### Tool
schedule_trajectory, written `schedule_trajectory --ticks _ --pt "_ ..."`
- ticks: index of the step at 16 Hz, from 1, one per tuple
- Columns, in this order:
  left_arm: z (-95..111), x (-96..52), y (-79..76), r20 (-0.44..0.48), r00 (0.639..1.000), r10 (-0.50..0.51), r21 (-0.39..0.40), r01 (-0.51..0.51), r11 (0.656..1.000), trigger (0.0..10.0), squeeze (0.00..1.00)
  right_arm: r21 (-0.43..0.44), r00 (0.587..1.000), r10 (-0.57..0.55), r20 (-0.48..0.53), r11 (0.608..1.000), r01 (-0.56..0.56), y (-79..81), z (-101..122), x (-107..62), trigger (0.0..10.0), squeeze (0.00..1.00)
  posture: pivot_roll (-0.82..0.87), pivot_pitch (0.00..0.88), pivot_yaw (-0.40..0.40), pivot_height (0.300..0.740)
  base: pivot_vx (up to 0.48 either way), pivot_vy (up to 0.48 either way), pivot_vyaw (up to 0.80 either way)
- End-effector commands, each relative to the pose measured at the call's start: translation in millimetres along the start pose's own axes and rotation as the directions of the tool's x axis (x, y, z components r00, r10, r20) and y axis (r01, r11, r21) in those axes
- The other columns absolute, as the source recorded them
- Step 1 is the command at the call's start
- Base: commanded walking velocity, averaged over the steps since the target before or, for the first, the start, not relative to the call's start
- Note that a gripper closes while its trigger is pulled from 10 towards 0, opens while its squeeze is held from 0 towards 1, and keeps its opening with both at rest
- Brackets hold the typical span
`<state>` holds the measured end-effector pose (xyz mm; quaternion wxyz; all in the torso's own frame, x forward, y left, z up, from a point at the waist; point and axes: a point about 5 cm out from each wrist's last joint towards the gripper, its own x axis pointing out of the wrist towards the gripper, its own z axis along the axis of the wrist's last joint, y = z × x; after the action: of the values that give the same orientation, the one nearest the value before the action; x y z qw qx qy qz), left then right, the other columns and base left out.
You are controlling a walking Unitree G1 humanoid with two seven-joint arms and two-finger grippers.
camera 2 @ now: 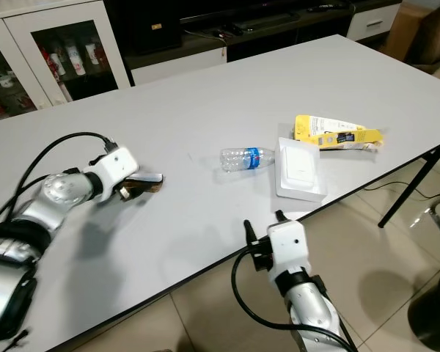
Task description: Picking trash to rubbish bin
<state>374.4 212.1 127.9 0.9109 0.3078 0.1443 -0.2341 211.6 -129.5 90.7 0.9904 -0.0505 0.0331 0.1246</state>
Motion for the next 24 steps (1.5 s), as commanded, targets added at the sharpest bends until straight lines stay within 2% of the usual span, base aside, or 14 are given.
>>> schedule_trajectory --ticks 1,3,5,7,8,10,14,15,17,18,19,20,23,24 --pt "7 0.8 12.4 0.012 0.995 0.100 -0.162 -0.097 0.982 10.0 0.00 0.002 1.000 -0.030 -0.009 1.000 0.030 -3.6 1 -4.4 10.0 0.00 -0.12 0.040 0.094 0.740 0.000 0.000 0.00" --pt "11 4.9 10.4 0.030 0.991 0.131 -0.282 -0.117 0.952 10.0 0.00 0.000 0.999 -0.037 -0.019 0.999 0.037 -2.8 0 -8.9 10.0 0.00 -0.14 0.046 0.107 0.740 0.000 0.000 0.00" --pt "11 12.2 -1.8 0.019 0.993 0.119 -0.371 -0.104 0.923 10.0 0.00 0.001 0.998 -0.052 -0.029 0.999 0.052 -1.0 1 -13.4 10.0 0.00 -0.16 0.053 0.120 0.740 0.000 0.000 0.00" --pt "6 16.3 -14.9 -0.030 0.997 0.065 -0.312 -0.071 0.947 10.0 0.00 0.005 0.997 -0.066 -0.033 0.998 0.066 -0.3 1 -15.6 10.0 0.00 -0.17 0.054 0.134 0.740 0.000 0.000 0.00" --pt "-6 17.8 -26.2 -0.128 0.991 0.044 -0.247 -0.075 0.966 10.0 0.00 0.002 0.997 -0.074 -0.036 0.997 0.074 -0.8 1 -16.9 10.0 0.00 -0.18 0.052 0.136 0.740 0.000 0.000 0.00" --pt "-18 15.8 -30.7 -0.210 0.976 0.050 -0.209 -0.095 0.973 10.0 0.00 0.001 0.996 -0.077 -0.038 0.997 0.077 -0.6 1 -17.3 10.0 0.00 -0.18 0.047 0.131 0.740 0.000 0.000 0.00" --pt "-30 8.5 -26.1 -0.233 0.972 0.035 -0.250 -0.094 0.964 10.0 0.00 0.000 0.998 -0.057 -0.032 0.998 0.057 0.8 1 -9.8 10.0 0.00 -0.15 0.018 0.111 0.740 0.000 0.000 0.00" --pt "-29 7.6 -23.2 -0.213 0.976 0.037 -0.284 -0.098 0.954 10.0 0.00 0.001 0.999 -0.048 -0.024 0.999 0.048 1.0 2 -5.7 10.0 0.00 -0.13 0.005 0.099 0.740 0.000 0.000 0.00" --pt "-14 7.9 -11.2 -0.081 0.991 0.102 -0.426 -0.127 0.896 10.0 0.00 -0.001 1.000 -0.019 -0.004 1.000 0.019 1.6 5 3.5 10.0 0.00 -0.11 0.000 0.076 0.740 0.000 0.000 0.00" --pt "3 7.7 0.8 0.038 0.979 0.199 -0.516 -0.151 0.843 10.0 0.00 0.003 1.000 0.009 0.020 1.000 -0.009 1.1 9 14.4 10.0 0.00 -0.07 0.000 0.035 0.740 0.000 0.000 0.00" --pt "7 7.0 3.6 0.075 0.969 0.234 -0.525 -0.161 0.836 10.0 0.00 0.005 0.999 0.019 0.030 1.000 -0.019 1.1 11 17.4 10.0 0.00 -0.06 0.000 0.029 0.740 0.000 0.000 0.00" --pt "19 3.5 7.3 0.182 0.928 0.324 -0.540 -0.181 0.822 10.0 0.00 0.007 0.997 0.045 0.054 0.999 -0.046 1.4 16 26.0 10.0 0.00 -0.03 0.000 -0.008 0.740 0.000 0.000 0.00" --pt "17 -7.6 -13.0 0.251 0.900 0.355 -0.452 -0.215 0.865 10.0 0.00 -0.014 0.994 0.092 0.051 0.996 -0.092 5.8 18 34.4 10.0 0.00 -0.01 0.000 -0.036 0.740 0.000 0.000 0.00" --pt "11 -18.2 -31.5 0.262 0.900 0.347 -0.448 -0.205 0.870 10.0 0.00 -0.020 0.996 0.089 0.021 0.996 -0.088 4.9 13 36.4 10.0 0.00 0.00 0.000 -0.051 0.740 0.000 0.000 0.00"
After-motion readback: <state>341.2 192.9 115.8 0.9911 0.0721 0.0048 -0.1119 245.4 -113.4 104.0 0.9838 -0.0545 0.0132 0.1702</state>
